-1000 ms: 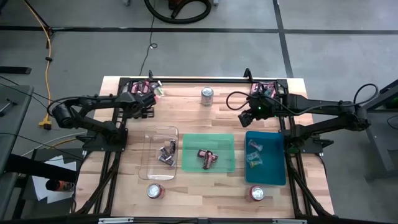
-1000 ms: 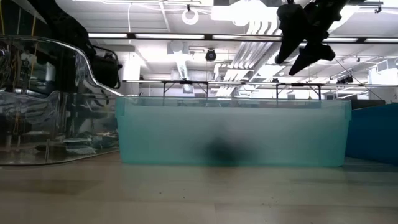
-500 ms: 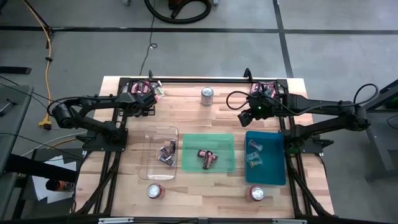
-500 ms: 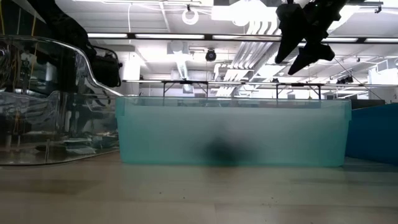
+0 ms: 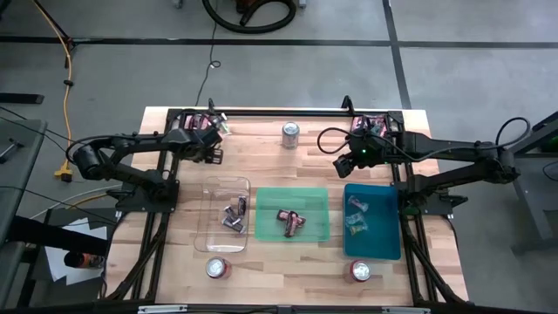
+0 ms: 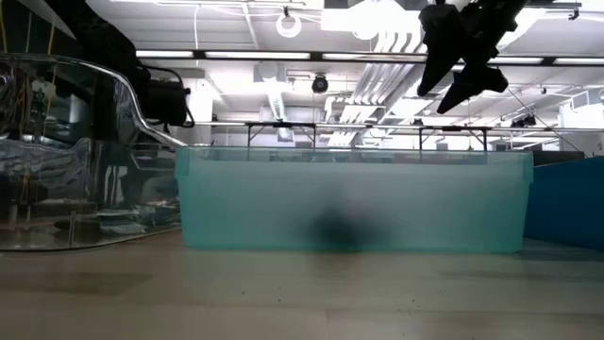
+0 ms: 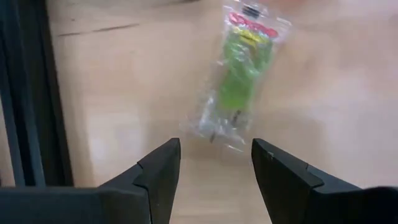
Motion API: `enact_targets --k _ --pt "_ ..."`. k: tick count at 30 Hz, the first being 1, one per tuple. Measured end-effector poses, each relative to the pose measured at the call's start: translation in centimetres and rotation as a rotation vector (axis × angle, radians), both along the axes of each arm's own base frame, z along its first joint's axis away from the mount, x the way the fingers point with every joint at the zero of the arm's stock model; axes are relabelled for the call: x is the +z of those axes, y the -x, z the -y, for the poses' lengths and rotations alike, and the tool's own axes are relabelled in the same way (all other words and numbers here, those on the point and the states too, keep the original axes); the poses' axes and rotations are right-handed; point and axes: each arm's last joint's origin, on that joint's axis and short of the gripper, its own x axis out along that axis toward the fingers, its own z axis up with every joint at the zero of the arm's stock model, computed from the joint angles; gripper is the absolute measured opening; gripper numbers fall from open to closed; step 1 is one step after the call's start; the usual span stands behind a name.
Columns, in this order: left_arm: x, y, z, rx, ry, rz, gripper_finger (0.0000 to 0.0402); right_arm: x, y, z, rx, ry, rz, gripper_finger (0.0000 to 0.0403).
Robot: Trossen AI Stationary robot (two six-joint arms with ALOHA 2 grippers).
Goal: Organize candy in baskets
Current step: Put the green gummy into the blue bin
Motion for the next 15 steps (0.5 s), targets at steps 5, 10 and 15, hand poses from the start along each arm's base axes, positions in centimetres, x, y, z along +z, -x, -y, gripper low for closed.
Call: enact_targets --k 5,10,15 --pt "1.2 -0.9 -0.3 -0.042 -0.016 0.018 0.0186 0.0 0.0 0.0 0.0 0.0 0.0 0.0252" --pt "2.5 -1.7 -1.1 -0.101 -0.057 0.031 0.0186 0.0 0.0 0.0 0.0 -0.001 0.0 0.0252" --pt "2.7 -0.9 -2.6 -0.063 -0.067 0.022 0.0186 0.0 0.0 0.0 -0.017 -0.015 0.006 0.0252"
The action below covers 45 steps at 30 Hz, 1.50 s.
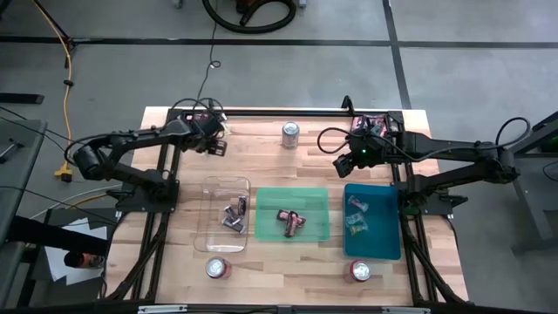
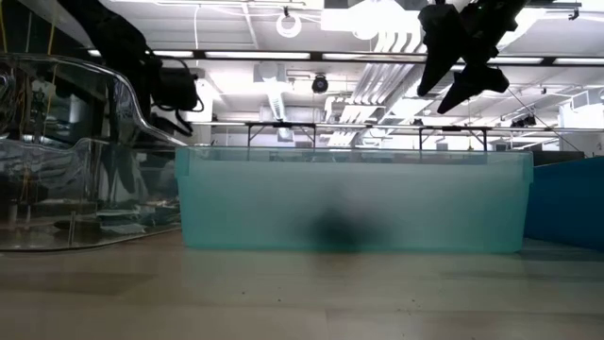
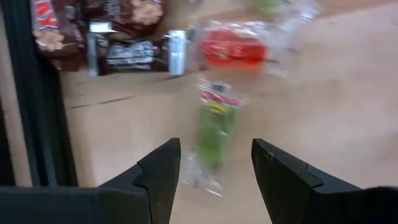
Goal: Organize candy in baskets
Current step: Put the green gummy into the blue bin
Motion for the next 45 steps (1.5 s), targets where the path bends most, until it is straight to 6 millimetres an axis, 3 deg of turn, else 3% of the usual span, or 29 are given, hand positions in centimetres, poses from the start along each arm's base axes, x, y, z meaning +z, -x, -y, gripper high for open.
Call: enact_targets --k 9,15,20,24,27,33,38,42,45 --pt "-2.3 0.0 -2.4 -0.009 0.108 0.067 0.0186 0.0 0.0 0.0 -0.003 -0.001 0.001 0.0252" --pt "-4.2 -0.6 -2.5 -0.013 0.175 0.01 0.0186 0.0 0.0 0.0 -0.008 -0.005 0.003 0.0252" --pt "-4.1 -1.1 -1.8 -0.059 0.159 -0.003 0.0165 0.0 0.0 0.0 -0.021 -0.014 0.008 0.0252" --pt "-2.7 -1.1 -0.9 -0.095 0.152 0.046 0.008 0.0 0.0 0.0 -0.022 -0.013 0.009 0.0252" --pt "-0.4 -0.9 -0.7 -0.1 0.067 0.146 0.0015 0.0 0.0 0.0 -0.022 -0.012 0.011 0.0252" --pt "5.6 -0.2 1.1 -0.181 -0.109 0.463 0.0007 0.2 -0.2 0.0 -0.01 -0.015 0.038 0.0252" --pt "10.1 -1.0 4.4 -0.435 -0.211 0.811 0.0003 1.1 -1.4 -0.1 0.125 -0.013 0.18 0.0252" --pt "12.0 -2.6 7.3 -0.662 -0.21 1.004 0.0001 3.0 -2.8 -0.2 0.253 0.071 0.406 0.0252" --pt "12.3 -4.2 9.4 -0.786 -0.18 1.076 0.0001 4.5 -3.9 -0.4 0.327 0.188 0.574 0.0252"
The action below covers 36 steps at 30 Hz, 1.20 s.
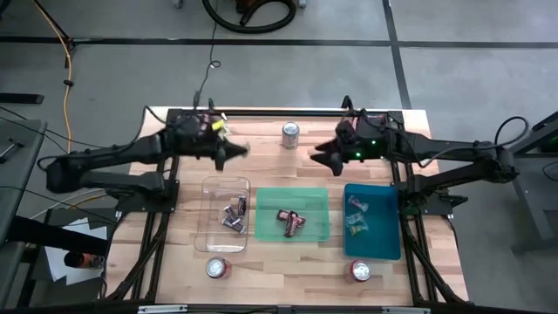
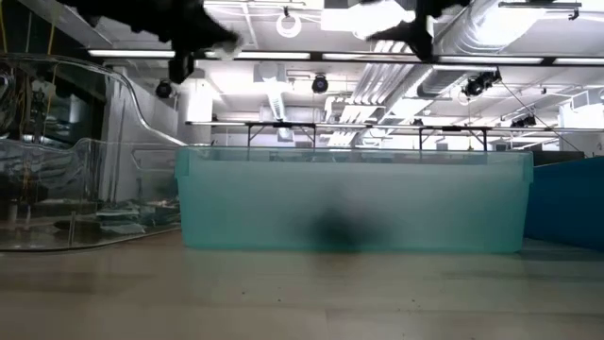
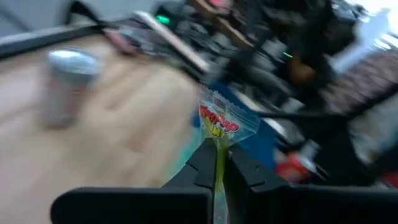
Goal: Organize candy in baskets
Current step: Put the green gummy into the blue bin
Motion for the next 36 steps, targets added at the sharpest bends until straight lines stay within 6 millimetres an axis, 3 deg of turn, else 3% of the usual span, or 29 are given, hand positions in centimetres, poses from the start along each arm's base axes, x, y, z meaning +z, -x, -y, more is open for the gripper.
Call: enact_targets --k 5,14,25,36 --pt "-0.6 -3.3 3.1 -0.178 -0.056 0.072 0.0001 0.9 -2.3 -1.2 0.112 0.2 0.179 0.0252" --pt "-2.7 -6.8 4.5 -0.282 -0.075 0.11 0.0 -2.1 -5.8 -3.3 0.239 0.275 0.123 0.0252" --pt "-2.7 -7.4 4.9 -0.342 -0.101 0.154 0.0 -4.1 -7.7 -4.3 0.282 0.267 0.083 0.0252" --pt "-2.7 -7.4 5.0 -0.352 -0.134 0.156 0.0 -4.3 -9.8 -4.4 0.293 0.293 0.07 0.0252"
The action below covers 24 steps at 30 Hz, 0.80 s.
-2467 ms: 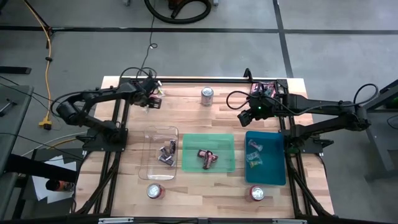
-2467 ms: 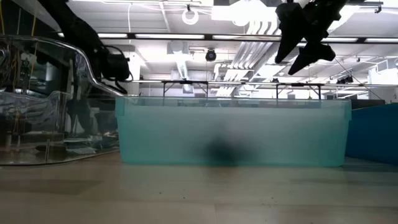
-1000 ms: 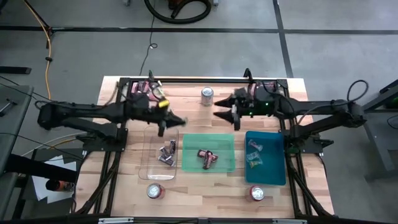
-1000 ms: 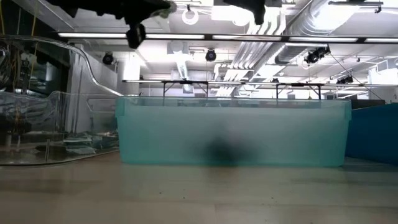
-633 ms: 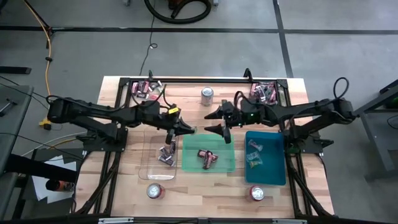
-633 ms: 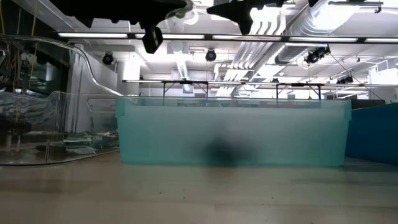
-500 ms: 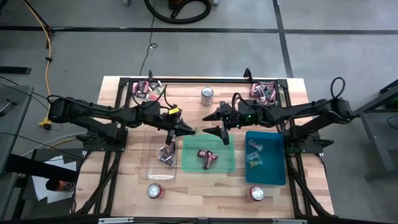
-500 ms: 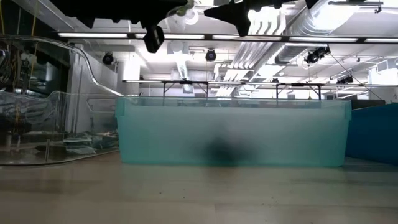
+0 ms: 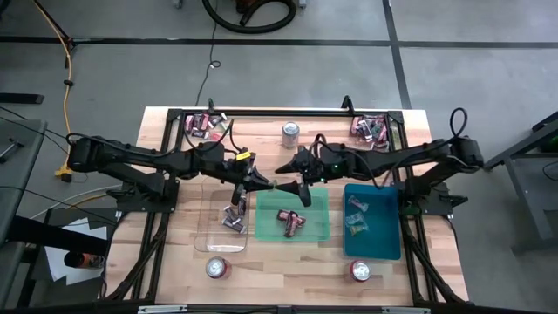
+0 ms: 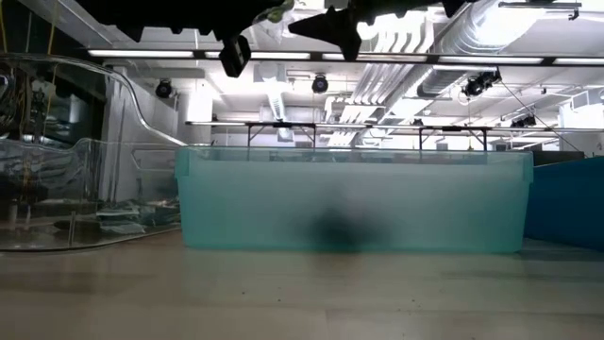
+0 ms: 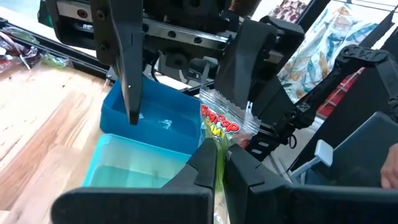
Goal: Organize candy in baskets
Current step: Put the green gummy into the blue bin
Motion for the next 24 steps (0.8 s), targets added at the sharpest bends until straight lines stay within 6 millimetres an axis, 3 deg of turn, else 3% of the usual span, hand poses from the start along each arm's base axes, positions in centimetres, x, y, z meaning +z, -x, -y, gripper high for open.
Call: enact_targets --k 7,12,19,24 --pt "0.02 0.0 0.0 0.0 0.0 0.0 0.0 0.17 -0.14 0.0 -0.001 -0.003 0.004 0.023" --pt "0.01 0.0 -0.05 0.013 -0.001 -0.001 0.0003 0.17 -0.13 -0.2 0.004 -0.012 0.003 0.0162" --pt "-0.02 -0.01 -0.11 0.031 -0.001 -0.004 0.002 0.17 -0.13 -0.2 -0.001 -0.03 0.001 0.0023" --pt "-0.08 0.0 -0.18 0.033 -0.001 -0.012 0.0049 0.17 -0.13 -0.2 -0.002 -0.037 0.0 0.0019"
